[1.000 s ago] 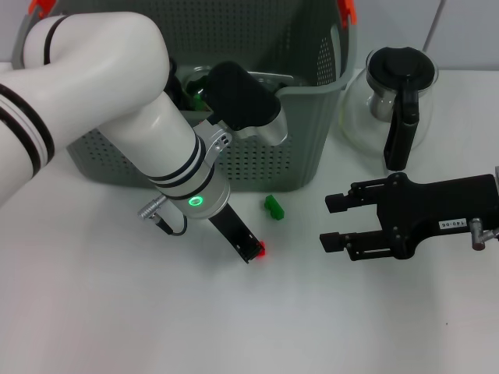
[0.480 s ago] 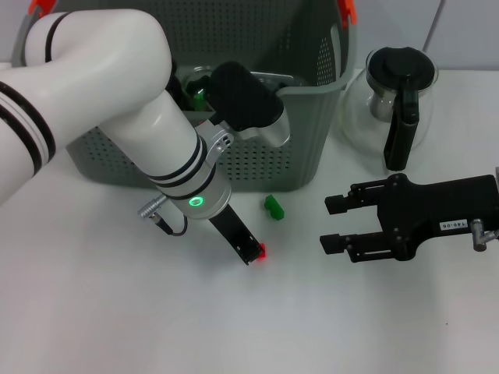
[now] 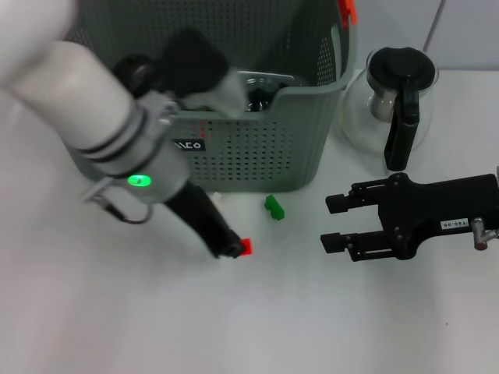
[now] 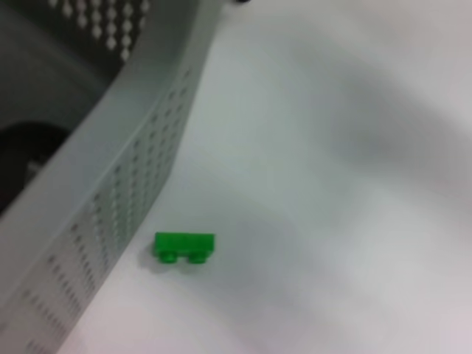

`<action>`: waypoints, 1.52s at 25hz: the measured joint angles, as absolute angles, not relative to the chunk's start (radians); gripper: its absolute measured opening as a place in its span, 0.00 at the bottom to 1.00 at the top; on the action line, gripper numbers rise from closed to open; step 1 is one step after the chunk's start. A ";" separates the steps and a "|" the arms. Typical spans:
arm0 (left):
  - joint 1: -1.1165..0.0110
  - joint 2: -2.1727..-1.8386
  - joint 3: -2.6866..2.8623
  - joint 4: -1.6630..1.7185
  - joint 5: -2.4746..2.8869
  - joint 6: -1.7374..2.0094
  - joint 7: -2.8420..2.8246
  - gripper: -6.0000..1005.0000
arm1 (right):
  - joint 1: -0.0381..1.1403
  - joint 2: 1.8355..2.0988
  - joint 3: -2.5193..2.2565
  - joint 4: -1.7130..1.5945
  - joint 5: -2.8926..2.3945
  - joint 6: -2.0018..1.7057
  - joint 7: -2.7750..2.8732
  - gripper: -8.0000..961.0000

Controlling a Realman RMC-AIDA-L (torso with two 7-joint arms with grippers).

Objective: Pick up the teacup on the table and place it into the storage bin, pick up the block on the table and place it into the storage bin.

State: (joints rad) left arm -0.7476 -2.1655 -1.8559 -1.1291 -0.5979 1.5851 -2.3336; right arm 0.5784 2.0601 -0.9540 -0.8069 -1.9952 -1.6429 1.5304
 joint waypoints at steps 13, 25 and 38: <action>-0.698 -2.097 -2.448 -1.357 -0.881 1.987 -1.977 0.18 | 0.581 2.060 -0.954 -0.807 -1.993 -1.643 1.544 0.71; -0.867 -2.000 -2.324 -1.032 -0.801 1.292 -2.180 0.21 | 0.587 2.067 -0.947 -0.808 -1.992 -1.659 1.546 0.71; -0.899 -2.053 -2.200 -0.929 -0.611 1.121 -2.224 0.24 | 0.589 2.070 -0.945 -0.808 -1.993 -1.664 1.546 0.71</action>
